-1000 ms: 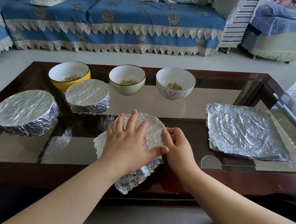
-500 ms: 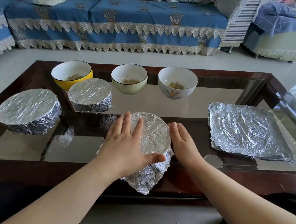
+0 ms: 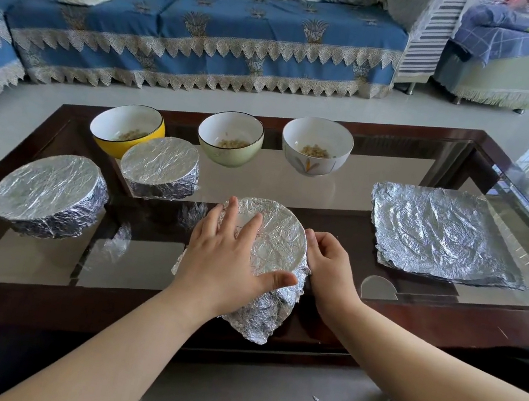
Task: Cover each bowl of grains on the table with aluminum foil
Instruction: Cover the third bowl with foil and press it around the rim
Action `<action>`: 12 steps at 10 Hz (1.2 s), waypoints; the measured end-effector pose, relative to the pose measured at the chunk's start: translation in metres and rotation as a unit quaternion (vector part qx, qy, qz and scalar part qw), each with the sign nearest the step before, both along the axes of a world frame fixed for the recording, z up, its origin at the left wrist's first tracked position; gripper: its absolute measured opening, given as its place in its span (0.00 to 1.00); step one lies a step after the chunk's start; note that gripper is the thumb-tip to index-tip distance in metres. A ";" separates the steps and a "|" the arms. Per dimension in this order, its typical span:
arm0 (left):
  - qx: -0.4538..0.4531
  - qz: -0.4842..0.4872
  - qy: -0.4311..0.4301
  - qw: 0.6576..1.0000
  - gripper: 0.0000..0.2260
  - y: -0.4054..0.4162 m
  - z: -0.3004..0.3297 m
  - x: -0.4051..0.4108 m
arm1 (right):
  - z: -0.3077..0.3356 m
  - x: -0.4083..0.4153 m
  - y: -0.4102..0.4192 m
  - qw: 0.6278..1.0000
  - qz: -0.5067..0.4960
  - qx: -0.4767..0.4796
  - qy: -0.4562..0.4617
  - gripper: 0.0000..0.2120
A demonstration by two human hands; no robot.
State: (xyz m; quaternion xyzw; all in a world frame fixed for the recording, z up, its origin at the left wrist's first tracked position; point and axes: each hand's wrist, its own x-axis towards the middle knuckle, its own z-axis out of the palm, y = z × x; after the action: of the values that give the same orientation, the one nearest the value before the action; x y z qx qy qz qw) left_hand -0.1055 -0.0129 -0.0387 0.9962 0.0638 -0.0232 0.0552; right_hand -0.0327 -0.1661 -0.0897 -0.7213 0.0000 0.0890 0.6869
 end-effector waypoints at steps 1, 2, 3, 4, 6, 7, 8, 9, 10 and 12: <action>-0.003 0.002 -0.003 1.000 0.56 -0.001 0.000 0.001 | 0.001 0.002 0.002 1.000 -0.009 -0.013 0.002 0.14; -0.004 0.003 -0.008 1.000 0.56 -0.001 0.000 0.001 | 0.000 0.007 0.003 1.000 -0.002 -0.020 0.013 0.11; -0.006 0.003 -0.007 1.000 0.56 -0.001 0.000 0.001 | -0.001 0.011 0.003 0.999 0.018 0.001 0.031 0.06; -0.007 0.004 -0.006 1.000 0.56 -0.001 0.000 0.000 | 0.001 0.016 0.004 0.998 0.040 -0.004 0.047 0.05; -0.012 0.003 -0.008 1.000 0.56 0.000 0.000 0.001 | 0.002 0.022 0.005 0.997 0.052 -0.016 0.060 0.11; -0.009 0.004 -0.007 1.000 0.56 0.000 -0.001 0.001 | 0.003 0.020 0.004 0.994 0.047 -0.093 0.011 0.10; -0.011 0.022 -0.013 1.000 0.56 -0.004 -0.001 -0.001 | 0.009 0.021 0.001 0.994 0.019 -0.104 -0.002 0.09; -0.015 0.059 -0.008 0.998 0.54 -0.011 0.000 -0.001 | 0.018 0.022 -0.004 0.998 0.023 -0.050 0.036 0.15; -0.026 0.081 0.003 0.996 0.53 -0.018 0.004 0.000 | 0.026 0.009 -0.009 0.987 0.084 -0.131 -0.030 0.15; -0.063 0.038 0.072 0.995 0.58 0.003 0.018 -0.001 | 0.027 0.012 -0.008 0.973 0.100 -0.190 -0.080 0.07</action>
State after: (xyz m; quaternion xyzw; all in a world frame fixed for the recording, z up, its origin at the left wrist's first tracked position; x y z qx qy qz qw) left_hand -0.1062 -0.0102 -0.0210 0.9833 0.1036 -0.0966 0.1143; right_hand -0.0209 -0.1743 -0.0628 -0.8399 -0.1101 0.0974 0.5225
